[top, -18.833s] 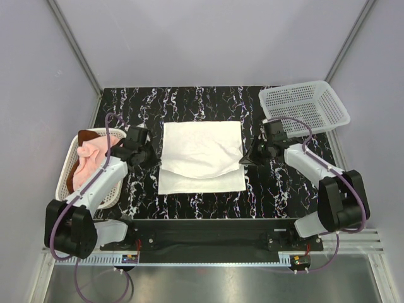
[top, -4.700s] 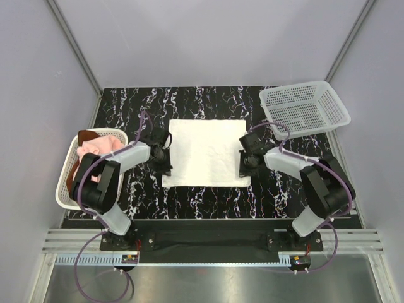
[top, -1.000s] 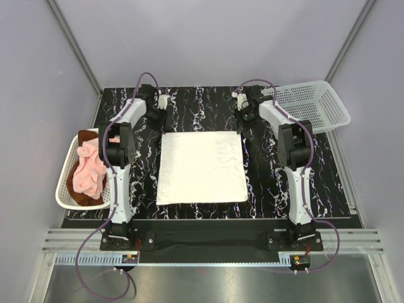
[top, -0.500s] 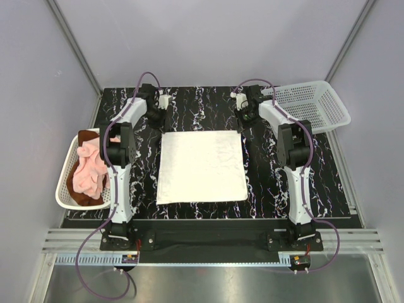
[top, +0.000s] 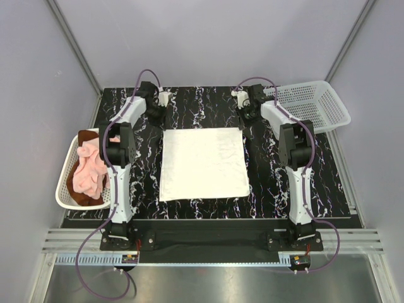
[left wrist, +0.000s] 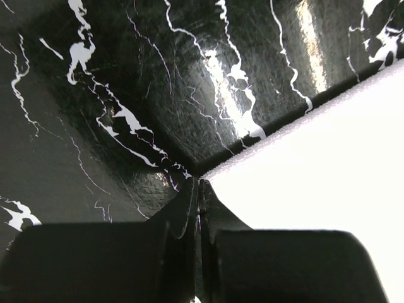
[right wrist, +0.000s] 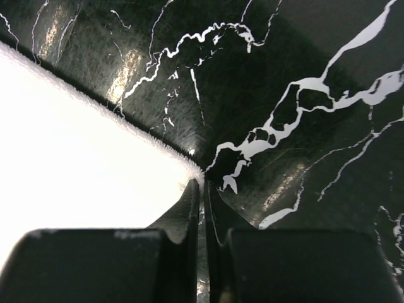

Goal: Fold and stack the towels
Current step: Fold the towel

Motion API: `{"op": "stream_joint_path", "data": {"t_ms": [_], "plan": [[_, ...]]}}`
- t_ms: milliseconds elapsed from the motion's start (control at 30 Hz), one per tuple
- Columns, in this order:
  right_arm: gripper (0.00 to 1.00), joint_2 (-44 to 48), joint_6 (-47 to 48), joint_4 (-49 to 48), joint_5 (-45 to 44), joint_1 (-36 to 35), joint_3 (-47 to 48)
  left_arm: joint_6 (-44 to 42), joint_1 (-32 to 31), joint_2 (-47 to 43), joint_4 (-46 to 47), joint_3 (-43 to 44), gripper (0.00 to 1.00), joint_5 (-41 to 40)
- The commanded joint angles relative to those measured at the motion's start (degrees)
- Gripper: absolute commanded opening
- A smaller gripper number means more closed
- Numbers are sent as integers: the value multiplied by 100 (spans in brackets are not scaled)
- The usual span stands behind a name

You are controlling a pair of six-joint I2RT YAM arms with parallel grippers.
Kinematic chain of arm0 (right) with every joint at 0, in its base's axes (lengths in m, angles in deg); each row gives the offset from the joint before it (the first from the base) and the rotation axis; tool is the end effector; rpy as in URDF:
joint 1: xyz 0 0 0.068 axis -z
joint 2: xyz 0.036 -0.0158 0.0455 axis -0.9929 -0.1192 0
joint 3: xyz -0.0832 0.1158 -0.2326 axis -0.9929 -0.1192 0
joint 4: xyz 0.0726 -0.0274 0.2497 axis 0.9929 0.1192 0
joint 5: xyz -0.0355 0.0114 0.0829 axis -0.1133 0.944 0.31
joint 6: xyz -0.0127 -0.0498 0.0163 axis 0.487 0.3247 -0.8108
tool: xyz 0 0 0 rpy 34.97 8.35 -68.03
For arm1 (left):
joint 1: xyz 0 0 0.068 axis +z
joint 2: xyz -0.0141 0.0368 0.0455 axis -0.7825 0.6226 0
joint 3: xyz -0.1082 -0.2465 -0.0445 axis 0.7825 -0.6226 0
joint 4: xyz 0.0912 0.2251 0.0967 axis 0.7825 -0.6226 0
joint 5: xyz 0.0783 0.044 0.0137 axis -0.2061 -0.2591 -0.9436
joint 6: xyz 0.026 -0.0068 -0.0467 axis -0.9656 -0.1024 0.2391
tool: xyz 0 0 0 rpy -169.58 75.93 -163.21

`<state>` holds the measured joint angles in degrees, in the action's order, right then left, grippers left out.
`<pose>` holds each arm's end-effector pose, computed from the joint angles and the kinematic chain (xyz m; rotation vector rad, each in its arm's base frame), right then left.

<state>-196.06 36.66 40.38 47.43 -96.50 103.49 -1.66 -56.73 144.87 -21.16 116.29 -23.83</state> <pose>0.4887 0.1260 0.1608 -0.8171 2.4752 0.3309 0.4933 -0.0573 0.1728 0.5120 2.6756 -0.4449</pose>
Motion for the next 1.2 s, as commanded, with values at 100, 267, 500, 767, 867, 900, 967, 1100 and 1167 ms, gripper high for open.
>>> {"op": "stream_joint_path", "data": {"t_ms": [100, 267, 500, 767, 867, 900, 967, 1100, 1167], "plan": [[0, 843, 415, -863, 216, 244, -406, -232, 154, -632, 472, 65, 0, 273], [0, 1169, 503, -1418, 549, 385, -933, -381, 163, -791, 612, -94, 0, 308], [0, 1406, 635, -1743, 866, 535, -1118, -460, 163, -975, 594, -50, 0, 212], [0, 2205, 732, -2552, 1130, 535, -2172, -434, 163, -1651, 902, -700, 0, 229], [0, 2496, 697, -2667, 1130, 543, -2428, -382, 163, -1959, 981, -1033, 0, 308], [0, 2610, 671, -2676, 1121, 535, -2532, -373, 154, -2047, 1034, -1104, 0, 343], [0, 2716, 653, -2650, 1121, 535, -2621, -329, 154, -2249, 1060, -1297, 0, 317], [0, 3198, 460, -2710, 1157, 543, -3094, -250, 111, -2557, 1078, -1640, 0, 440], [0, 3339, 285, -2807, 1122, 535, -3280, -180, 49, -2706, 1087, -1885, 0, 449]]}}
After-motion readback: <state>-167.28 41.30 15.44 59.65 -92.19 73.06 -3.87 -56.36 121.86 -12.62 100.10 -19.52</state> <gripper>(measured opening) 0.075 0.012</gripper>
